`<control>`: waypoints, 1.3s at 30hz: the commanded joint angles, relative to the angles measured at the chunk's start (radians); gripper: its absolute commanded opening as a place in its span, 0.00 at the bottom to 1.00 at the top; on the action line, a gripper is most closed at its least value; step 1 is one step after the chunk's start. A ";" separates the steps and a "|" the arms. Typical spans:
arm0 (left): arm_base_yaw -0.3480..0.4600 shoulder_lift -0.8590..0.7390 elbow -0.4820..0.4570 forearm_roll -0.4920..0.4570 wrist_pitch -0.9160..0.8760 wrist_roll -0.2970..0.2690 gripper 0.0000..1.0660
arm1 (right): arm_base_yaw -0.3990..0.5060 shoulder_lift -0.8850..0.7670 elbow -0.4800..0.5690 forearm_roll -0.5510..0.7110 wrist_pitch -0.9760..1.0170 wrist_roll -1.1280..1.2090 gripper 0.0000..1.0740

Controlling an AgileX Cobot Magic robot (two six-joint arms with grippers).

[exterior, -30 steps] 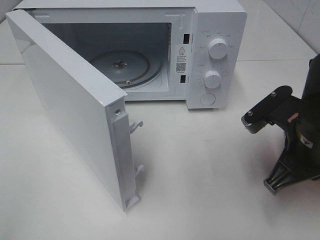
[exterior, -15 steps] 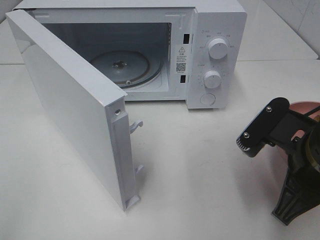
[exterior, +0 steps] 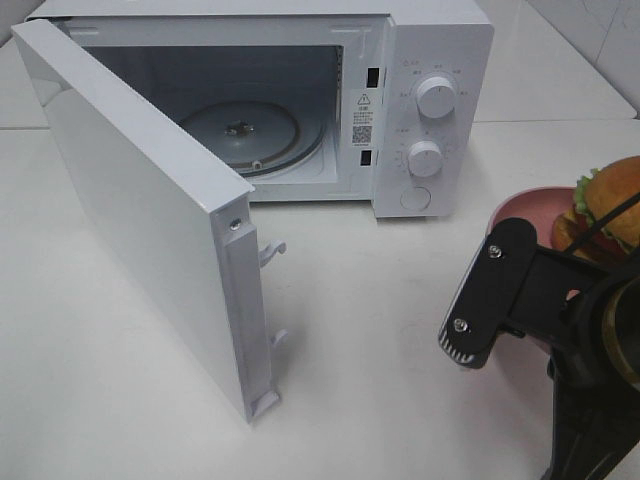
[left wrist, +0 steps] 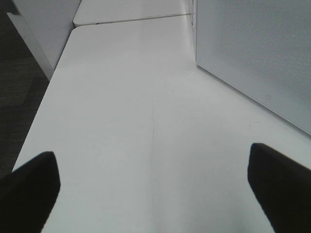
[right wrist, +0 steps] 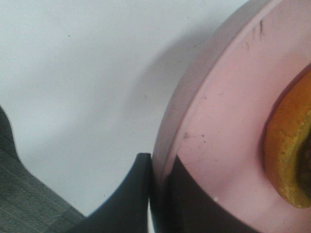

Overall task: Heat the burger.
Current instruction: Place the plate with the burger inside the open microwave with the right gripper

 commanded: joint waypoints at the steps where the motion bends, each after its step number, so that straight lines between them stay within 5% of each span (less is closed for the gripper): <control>1: -0.004 -0.015 0.002 -0.002 -0.009 -0.001 0.92 | 0.031 -0.012 -0.002 -0.079 0.030 -0.061 0.00; 39: -0.004 -0.015 0.002 -0.002 -0.009 -0.001 0.92 | 0.055 -0.012 -0.005 -0.152 -0.305 -0.609 0.00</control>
